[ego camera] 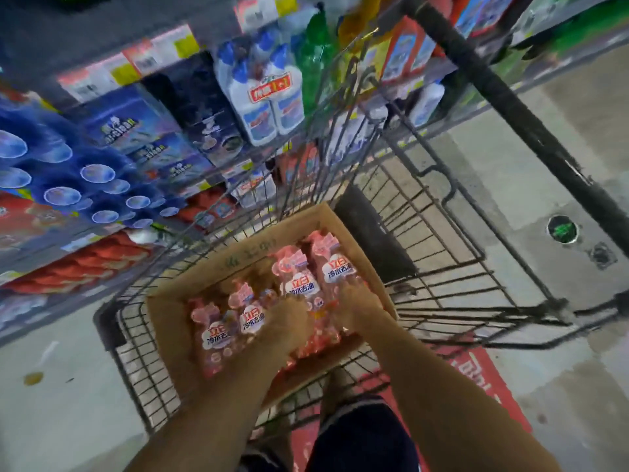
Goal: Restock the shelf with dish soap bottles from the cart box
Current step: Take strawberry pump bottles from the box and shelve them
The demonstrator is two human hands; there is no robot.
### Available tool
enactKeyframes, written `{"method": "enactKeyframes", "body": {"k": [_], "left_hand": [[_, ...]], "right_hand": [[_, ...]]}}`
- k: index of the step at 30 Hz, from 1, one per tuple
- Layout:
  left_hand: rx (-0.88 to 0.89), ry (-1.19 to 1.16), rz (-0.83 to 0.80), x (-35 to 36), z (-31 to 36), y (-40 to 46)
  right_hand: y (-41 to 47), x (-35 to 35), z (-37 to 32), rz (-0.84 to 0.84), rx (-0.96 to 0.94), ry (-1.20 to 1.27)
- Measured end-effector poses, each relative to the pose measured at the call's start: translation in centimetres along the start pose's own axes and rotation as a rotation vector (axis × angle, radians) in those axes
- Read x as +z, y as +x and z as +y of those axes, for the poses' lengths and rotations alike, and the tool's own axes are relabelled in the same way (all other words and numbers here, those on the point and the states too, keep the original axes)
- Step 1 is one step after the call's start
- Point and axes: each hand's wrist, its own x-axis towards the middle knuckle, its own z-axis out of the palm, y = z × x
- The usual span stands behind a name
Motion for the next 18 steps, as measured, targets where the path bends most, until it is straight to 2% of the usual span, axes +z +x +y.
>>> {"method": "enactKeyframes", "body": {"k": [4,8,12,15,18], "left_hand": [[-0.135,-0.250,-0.156,0.7,0.4,2.4],[-0.366,-0.684,-0.165,2.0,-0.6,4.4],[-0.417,-1.092,-0.161,4.7,-1.8,5.4],[-0.363,-1.341,-0.211,6.3,-2.8,4.7],[-0.399,-1.459,-0.245,6.3,-3.7,3.5]], "right_hand": [[2.6,0.4,1.1,-0.035,0.071,0.024],[3.5,0.4,1.5,0.063,0.212,0.237],[5.0,0.9,1.3,0.067,0.280,0.197],[6.0,1.5,0.8,0.059,0.306,0.159],[7.1,1.8,1.2,0.004,0.315,0.305]]}}
